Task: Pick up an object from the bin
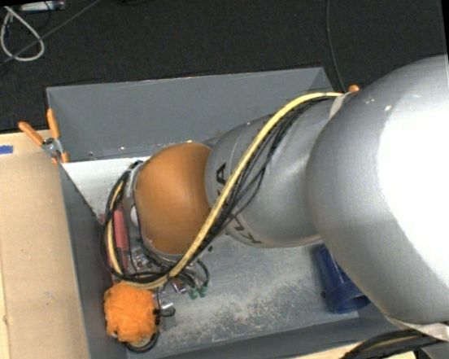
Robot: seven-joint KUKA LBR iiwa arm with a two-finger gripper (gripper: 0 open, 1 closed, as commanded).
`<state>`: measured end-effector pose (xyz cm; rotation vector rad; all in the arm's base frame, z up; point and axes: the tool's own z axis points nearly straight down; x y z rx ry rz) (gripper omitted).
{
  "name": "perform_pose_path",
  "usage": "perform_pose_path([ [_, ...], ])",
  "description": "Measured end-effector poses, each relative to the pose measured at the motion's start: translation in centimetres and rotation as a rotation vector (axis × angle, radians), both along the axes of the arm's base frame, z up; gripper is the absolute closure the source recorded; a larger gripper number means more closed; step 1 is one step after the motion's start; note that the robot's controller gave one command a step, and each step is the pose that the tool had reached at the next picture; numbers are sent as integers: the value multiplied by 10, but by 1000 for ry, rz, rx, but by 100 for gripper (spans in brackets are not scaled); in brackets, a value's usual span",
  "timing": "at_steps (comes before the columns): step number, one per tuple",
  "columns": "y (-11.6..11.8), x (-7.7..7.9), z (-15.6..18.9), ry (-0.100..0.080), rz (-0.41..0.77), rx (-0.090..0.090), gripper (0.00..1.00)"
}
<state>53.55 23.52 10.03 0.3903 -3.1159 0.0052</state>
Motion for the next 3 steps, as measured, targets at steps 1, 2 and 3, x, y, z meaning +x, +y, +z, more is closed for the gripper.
perform_pose_path([
  [1, 8, -37, -1, 5, 256, 1, 0],
  [2, 11, -29, -31, 1, 338, 1, 0],
  [3, 5, -41, -30, 3, 223, 2, 100],
])
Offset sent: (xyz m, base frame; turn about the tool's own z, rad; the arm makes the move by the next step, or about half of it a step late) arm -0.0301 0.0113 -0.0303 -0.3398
